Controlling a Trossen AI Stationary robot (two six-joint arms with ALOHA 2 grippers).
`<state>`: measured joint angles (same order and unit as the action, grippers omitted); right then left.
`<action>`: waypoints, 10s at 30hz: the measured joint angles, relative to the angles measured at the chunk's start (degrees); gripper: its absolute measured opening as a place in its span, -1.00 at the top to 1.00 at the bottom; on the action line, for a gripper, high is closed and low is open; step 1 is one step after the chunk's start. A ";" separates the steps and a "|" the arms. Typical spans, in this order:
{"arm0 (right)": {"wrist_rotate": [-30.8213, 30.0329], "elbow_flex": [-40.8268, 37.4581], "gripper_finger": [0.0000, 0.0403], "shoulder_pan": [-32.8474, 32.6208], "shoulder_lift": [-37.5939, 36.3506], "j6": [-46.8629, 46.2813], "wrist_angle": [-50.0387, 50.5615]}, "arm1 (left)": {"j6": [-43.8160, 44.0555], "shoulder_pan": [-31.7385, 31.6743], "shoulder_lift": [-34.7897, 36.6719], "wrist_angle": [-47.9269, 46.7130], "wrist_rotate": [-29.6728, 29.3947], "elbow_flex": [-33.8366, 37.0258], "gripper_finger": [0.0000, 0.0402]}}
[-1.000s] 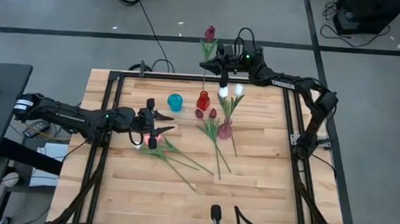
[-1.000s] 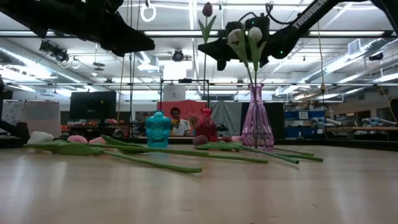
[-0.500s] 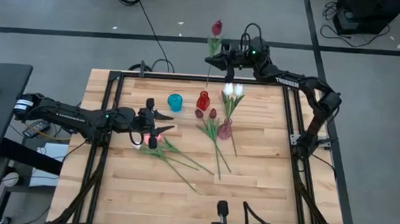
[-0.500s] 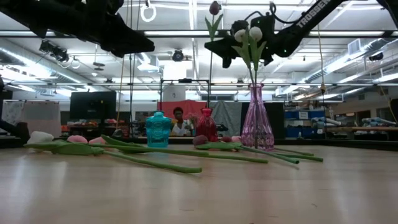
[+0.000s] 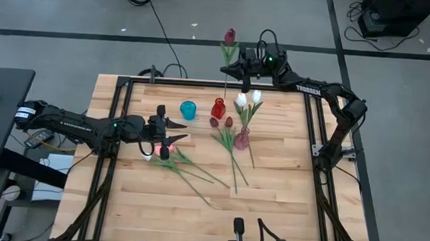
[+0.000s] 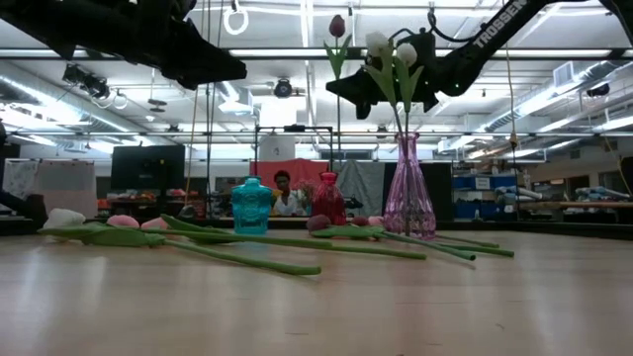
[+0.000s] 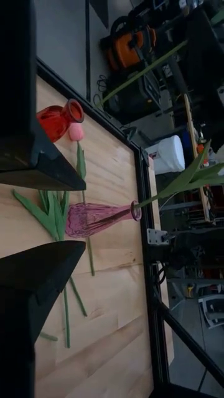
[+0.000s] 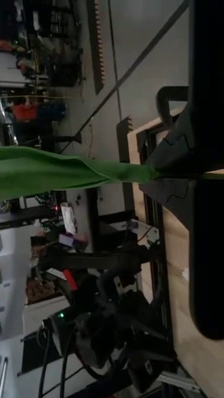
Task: Sort flowers into vase by color
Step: Put the left red flower into the red vase, then put the right pink flower into the blue vase
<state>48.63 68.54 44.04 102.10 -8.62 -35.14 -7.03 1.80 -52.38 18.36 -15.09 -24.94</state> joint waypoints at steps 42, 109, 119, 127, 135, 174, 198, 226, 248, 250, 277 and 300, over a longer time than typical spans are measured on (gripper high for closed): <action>-12.69 -7.26 0.83 -5.00 0.00 5.61 -2.28 | -0.42 0.02 0.00 0.14 0.09 -0.01 0.27; -56.36 -13.79 0.21 -15.98 -4.59 -18.30 56.57 | -0.22 0.00 -0.02 0.59 -0.44 -0.01 0.27; -56.09 -13.79 0.21 -19.30 -4.57 -23.12 57.94 | -0.20 0.02 -0.02 1.39 -0.42 -0.01 0.27; -56.95 -13.79 0.21 -18.68 -4.52 -23.15 59.22 | -0.20 0.02 -0.02 0.99 -0.42 -0.01 0.27; -53.11 -13.79 0.21 -16.91 -4.45 -16.52 50.94 | -0.20 0.02 -0.02 0.04 -0.42 -0.01 0.27; -62.16 -13.79 0.21 -12.82 -7.58 -22.06 76.61 | 0.10 0.07 -0.02 0.08 -0.41 -0.01 0.27; -61.36 -15.41 0.23 -24.65 -7.54 -37.42 82.82 | 3.17 0.07 -0.02 -1.31 -0.41 -0.01 0.27; -64.63 -14.18 0.94 -22.47 -7.39 -31.74 83.36 | 4.74 0.07 -0.02 -3.13 -0.39 -0.01 0.27; -67.53 -10.54 0.96 -13.04 -9.43 -19.44 95.74 | 5.79 0.07 -0.02 -3.69 -0.35 -0.01 0.27; -68.25 -10.54 0.96 -12.31 -10.92 -18.73 96.09 | 5.79 0.07 -0.02 -3.61 -0.35 -0.01 0.27; -53.05 5.77 0.96 -18.16 -23.83 12.20 44.83 | 2.77 0.09 10.20 -2.17 11.55 -0.01 0.27; -27.50 37.78 0.96 -24.73 8.57 14.07 36.76 | 7.08 0.17 18.32 -14.37 11.54 -0.01 0.27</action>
<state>21.13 106.32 19.31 110.68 5.45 1.63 0.05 1.98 -34.06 3.99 -3.55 -24.95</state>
